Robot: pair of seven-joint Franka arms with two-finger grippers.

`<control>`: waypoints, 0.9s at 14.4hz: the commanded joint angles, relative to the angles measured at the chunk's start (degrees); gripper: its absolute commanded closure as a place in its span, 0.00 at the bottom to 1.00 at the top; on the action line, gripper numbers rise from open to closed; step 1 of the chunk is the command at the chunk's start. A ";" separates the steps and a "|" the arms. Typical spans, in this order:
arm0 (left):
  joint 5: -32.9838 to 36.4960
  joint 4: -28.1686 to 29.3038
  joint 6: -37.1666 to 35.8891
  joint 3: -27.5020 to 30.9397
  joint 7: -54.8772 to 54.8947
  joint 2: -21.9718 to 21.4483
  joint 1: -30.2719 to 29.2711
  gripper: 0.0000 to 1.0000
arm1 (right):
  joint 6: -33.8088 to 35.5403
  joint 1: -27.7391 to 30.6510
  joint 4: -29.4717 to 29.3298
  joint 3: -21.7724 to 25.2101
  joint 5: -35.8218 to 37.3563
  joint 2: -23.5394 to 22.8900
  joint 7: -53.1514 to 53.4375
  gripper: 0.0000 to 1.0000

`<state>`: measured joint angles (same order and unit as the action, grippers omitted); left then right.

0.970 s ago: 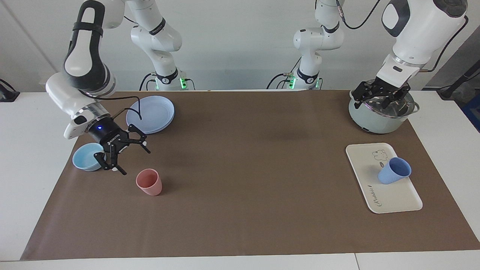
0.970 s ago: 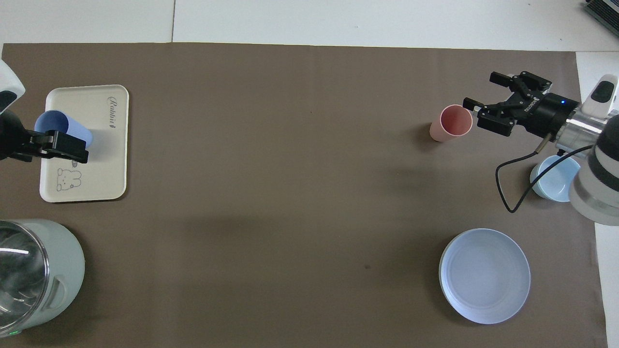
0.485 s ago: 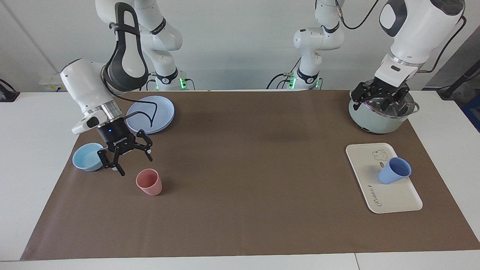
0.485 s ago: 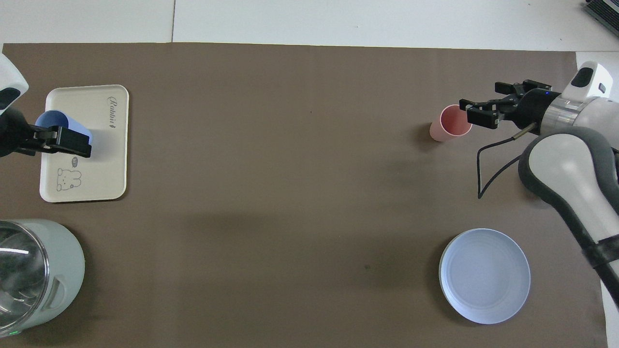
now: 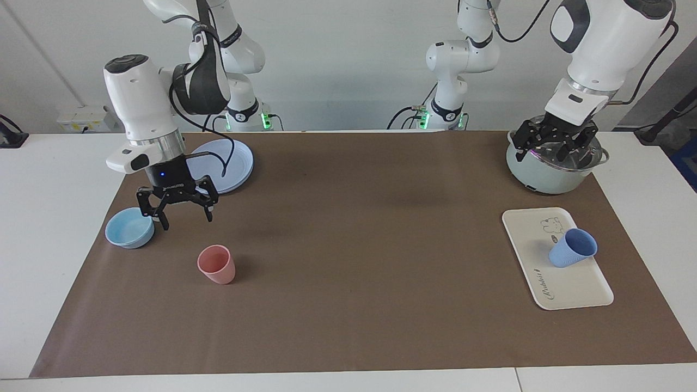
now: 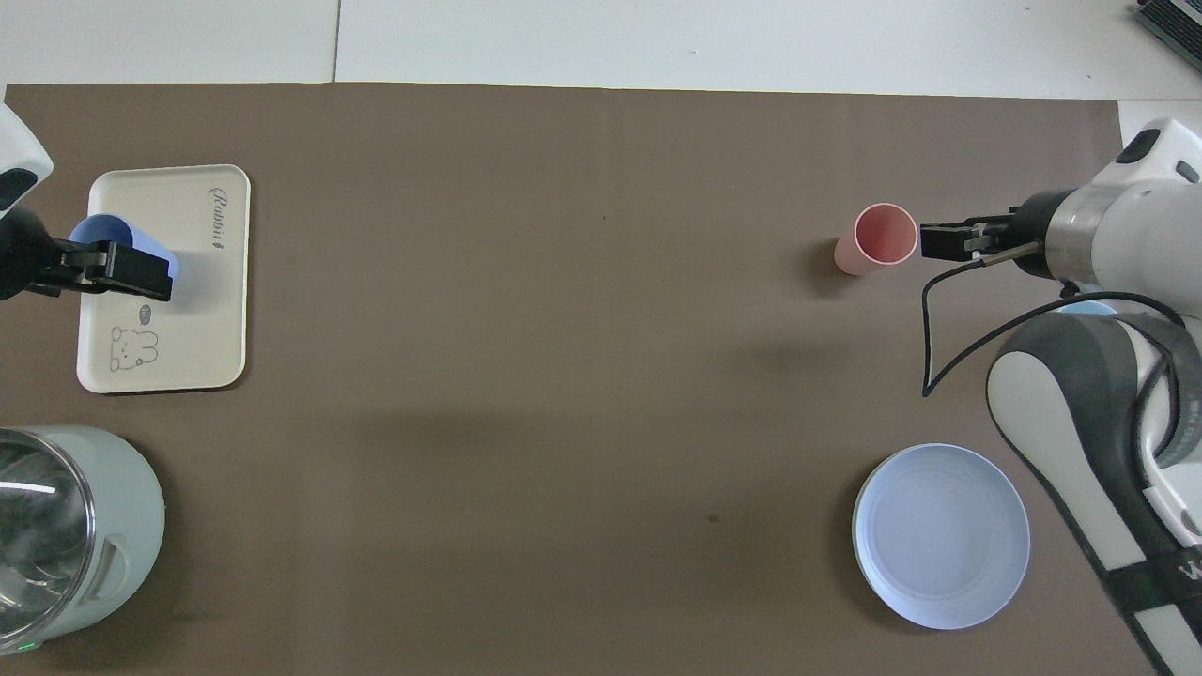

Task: Place cup on tray

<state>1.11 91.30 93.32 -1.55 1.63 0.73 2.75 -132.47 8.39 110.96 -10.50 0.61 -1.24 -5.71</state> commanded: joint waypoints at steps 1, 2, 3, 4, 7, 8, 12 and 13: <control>1.17 2.30 0.37 0.14 -0.32 -1.78 0.06 0.00 | 11.14 -0.39 -4.86 -0.31 3.69 0.80 9.12 0.00; 1.17 2.30 0.46 0.32 -0.40 -1.78 -0.03 0.00 | 15.53 -0.39 -6.79 -0.22 3.70 0.80 10.97 0.00; 1.17 2.30 0.28 0.32 -0.49 -1.78 0.06 0.00 | 20.01 -0.65 -9.42 0.22 3.70 0.71 12.03 0.00; 1.17 2.22 0.37 0.32 -0.66 -1.78 0.06 0.00 | 24.58 -2.04 -11.45 0.92 3.61 0.80 12.56 0.00; 1.17 2.22 0.28 0.32 -0.67 -1.78 0.06 0.00 | 32.53 -11.53 -14.46 12.85 2.56 1.85 16.17 0.00; 1.17 2.22 0.28 0.32 -0.67 -1.78 0.06 0.00 | 32.62 -11.55 -13.33 12.53 2.56 2.64 16.60 0.00; 1.17 2.22 0.19 0.32 -0.67 -1.78 0.06 0.00 | 35.24 -9.53 -11.73 10.33 2.56 4.57 16.08 0.00; 1.17 2.22 0.28 0.32 -0.67 -1.78 0.06 0.00 | 37.70 -9.62 -12.95 10.33 2.03 4.58 16.34 0.00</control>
<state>1.14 91.51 93.32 -1.38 1.63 0.72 2.66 -98.13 -2.09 98.04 0.79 2.82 1.54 9.29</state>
